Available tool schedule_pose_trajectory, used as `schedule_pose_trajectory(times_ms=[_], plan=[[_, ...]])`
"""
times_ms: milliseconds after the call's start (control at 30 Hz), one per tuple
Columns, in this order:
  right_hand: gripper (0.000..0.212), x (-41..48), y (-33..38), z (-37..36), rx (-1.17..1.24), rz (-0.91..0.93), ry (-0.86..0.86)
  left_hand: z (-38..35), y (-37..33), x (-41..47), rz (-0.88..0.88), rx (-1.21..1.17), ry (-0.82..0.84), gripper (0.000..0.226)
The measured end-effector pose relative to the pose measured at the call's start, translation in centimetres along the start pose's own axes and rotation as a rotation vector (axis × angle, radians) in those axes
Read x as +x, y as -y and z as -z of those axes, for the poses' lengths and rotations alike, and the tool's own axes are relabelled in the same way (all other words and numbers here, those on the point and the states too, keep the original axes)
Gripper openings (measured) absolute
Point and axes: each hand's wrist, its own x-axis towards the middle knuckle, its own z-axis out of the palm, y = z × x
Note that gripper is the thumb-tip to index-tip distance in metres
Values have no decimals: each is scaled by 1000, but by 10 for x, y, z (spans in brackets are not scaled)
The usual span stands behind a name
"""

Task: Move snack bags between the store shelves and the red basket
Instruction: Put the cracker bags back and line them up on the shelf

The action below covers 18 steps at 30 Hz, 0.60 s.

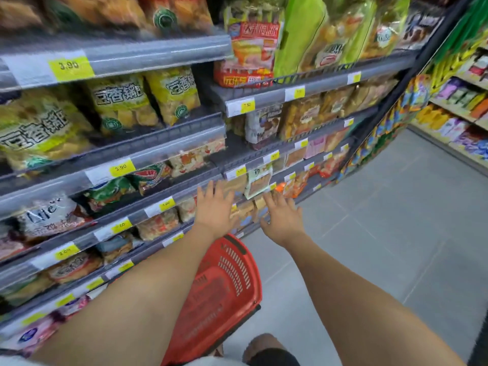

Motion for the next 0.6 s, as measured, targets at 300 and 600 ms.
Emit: schedule_pose_trajectory(times_ms=[300,600], plan=[[72,113,50,50,38,348,-150,28,47,48,216,-11,-230,68],[67,206,119,115,195,643,-398,70,115,93,479,52,-604,58]])
